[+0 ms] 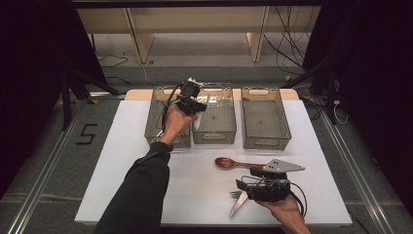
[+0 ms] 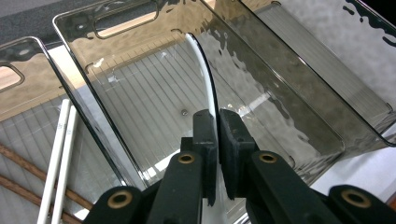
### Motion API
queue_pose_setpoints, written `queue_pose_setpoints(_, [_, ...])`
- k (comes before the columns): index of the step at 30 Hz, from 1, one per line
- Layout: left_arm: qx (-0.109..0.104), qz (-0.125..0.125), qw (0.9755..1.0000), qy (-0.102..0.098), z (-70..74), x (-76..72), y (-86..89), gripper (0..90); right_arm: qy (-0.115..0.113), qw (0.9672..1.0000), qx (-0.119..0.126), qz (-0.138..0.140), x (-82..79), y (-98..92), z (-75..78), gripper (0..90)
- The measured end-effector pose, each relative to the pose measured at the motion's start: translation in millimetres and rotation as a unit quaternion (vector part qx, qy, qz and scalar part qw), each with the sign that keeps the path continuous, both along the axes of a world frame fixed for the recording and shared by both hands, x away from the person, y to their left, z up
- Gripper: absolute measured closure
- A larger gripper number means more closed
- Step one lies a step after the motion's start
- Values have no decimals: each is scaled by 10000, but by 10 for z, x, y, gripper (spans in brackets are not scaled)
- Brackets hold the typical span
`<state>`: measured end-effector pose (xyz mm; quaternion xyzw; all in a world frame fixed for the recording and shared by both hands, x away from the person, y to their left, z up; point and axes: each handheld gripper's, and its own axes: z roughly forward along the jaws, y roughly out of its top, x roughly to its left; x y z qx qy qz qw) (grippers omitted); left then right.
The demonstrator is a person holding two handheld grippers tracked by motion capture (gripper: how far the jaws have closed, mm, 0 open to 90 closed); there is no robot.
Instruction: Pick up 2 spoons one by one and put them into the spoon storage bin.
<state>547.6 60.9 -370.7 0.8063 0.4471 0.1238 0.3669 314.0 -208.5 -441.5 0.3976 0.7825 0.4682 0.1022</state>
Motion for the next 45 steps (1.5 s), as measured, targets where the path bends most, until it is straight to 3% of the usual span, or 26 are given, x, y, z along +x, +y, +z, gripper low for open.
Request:
queue_pose_setpoints(9, [79, -14, 9999, -132, -34, 10, -53, 850, 10, 10000, 1, 8, -4, 6, 1, 299])
queue_pose_setpoints(19, [145, -10, 9999, -88, -116, 34, -89, 846, 0, 10000, 10, 12, -2, 4, 2, 299])
queue_pose_setpoints(27, [72, 70, 9998, -153, -191, 40, -103, 826, 14, 10000, 25, 28, -10, 13, 4, 299])
queue_pose_setpoints(29, [31, 51, 9999, -124, -175, 39, -102, 745, 22, 10000, 23, 24, -9, 10, 4, 298])
queue_pose_setpoints(32, [-18, 23, 9999, -159, -104, 9, -87, 697, 23, 10000, 21, 18, -9, 8, 2, 299])
queue_pose_setpoints(36, [-83, -91, 9999, -62, 10, -43, -56, 586, 27, 10000, 22, 14, -11, 9, 3, 299])
queue_pose_setpoints(38, [-106, -139, 9998, -18, 66, -86, -30, 533, 23, 10000, 22, 12, -12, 9, 4, 299])
queue_pose_setpoints(43, [-390, -252, 9988, 160, 152, -247, 58, 426, 9, 10000, 6, -2, -11, 11, 3, 299])
queue_pose_setpoints(45, [-330, -332, 9988, 163, 164, -336, 79, 386, 8, 10000, -2, 1, -12, 12, 3, 299])
